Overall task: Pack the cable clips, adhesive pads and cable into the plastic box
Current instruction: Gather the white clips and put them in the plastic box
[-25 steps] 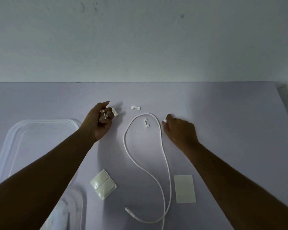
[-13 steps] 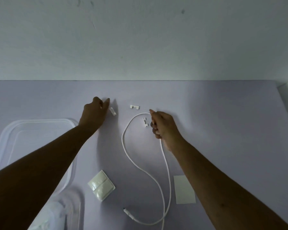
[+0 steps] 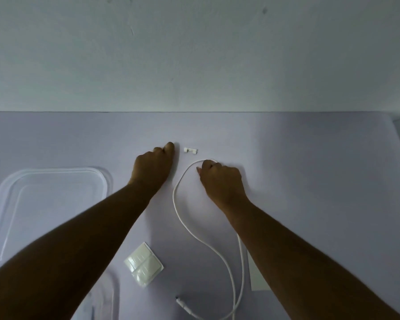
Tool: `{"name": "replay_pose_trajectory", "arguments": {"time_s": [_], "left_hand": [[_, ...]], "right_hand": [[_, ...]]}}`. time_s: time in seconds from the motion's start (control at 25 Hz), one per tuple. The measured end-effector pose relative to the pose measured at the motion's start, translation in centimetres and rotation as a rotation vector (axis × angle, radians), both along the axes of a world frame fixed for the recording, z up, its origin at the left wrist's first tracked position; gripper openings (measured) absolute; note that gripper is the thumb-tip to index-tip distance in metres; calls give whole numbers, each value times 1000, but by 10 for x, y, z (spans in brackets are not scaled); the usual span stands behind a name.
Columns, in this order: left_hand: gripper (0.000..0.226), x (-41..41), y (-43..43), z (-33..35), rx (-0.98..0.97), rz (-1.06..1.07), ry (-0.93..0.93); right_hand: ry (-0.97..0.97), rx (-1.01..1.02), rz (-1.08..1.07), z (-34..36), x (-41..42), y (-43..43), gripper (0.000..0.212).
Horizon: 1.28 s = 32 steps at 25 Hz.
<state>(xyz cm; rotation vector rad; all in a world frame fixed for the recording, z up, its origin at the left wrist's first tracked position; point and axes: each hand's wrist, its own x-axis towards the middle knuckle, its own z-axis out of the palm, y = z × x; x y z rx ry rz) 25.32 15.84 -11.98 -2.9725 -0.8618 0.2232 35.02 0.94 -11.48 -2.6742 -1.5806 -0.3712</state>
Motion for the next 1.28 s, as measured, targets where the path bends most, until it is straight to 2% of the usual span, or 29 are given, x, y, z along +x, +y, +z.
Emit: {"name": "replay_pose_trajectory", "arguments": {"time_s": [0.08, 0.16, 0.2, 0.28, 0.32, 0.36, 0.44, 0.48, 0.52, 0.6, 0.68, 0.76, 0.8, 0.84, 0.92, 0.96, 1.0, 1.16, 1.28], "left_hand": [[17, -4, 6, 2, -100, 75, -109], [20, -9, 13, 5, -303, 268, -330], [23, -13, 15, 6, -394, 341, -419], [28, -17, 12, 10, -528, 402, -526], [31, -18, 11, 11, -676, 464, -590], [34, -17, 10, 14, -926, 567, -706], [40, -13, 7, 23, -1563, 794, -933], [43, -13, 6, 26, -1839, 855, -962], [45, -12, 5, 29, -2016, 869, -941], [47, -10, 0, 32, -2130, 843, -874], [46, -6, -2, 34, -2142, 860, -871], [45, 2, 2, 38, -2066, 916, -894], [45, 7, 4, 39, -1890, 919, -876], [45, 12, 5, 39, -1598, 863, -814], [44, 20, 8, 34, -900, 597, -600], [45, 25, 8, 32, -638, 432, -497], [47, 29, 5, 32, -478, 289, -401], [61, 47, -6, 20, -141, -14, -100], [41, 43, -15, 8, -60, -88, -16]], "right_hand": [[120, 83, -84, 5, 0, 0, 32], [335, 218, -246, 6, 0, -2, 38], [514, 336, -314, 7, 1, -5, 42], [1054, 693, -432, 14, 1, -11, 45], [1358, 869, -507, 20, -1, -13, 46], [1629, 984, -574, 24, -3, -15, 45], [2015, 1069, -565, 28, -6, -22, 42], [2147, 1085, -492, 29, -9, -24, 39], [2233, 1094, -411, 30, -11, -27, 37], [2303, 1078, -339, 32, -11, -30, 37], [2302, 1065, -399, 34, -10, -32, 44], [2260, 1053, -518, 35, -8, -34, 46], [2224, 1040, -587, 35, -7, -35, 47], [2184, 1022, -647, 35, -7, -37, 47], [2117, 989, -704, 36, -8, -42, 47], [2094, 981, -713, 36, -10, -44, 47], [2077, 975, -720, 36, -12, -47, 47], [2045, 948, -740, 34, -16, -54, 49], [2034, 940, -775, 34, -15, -59, 51]]}}
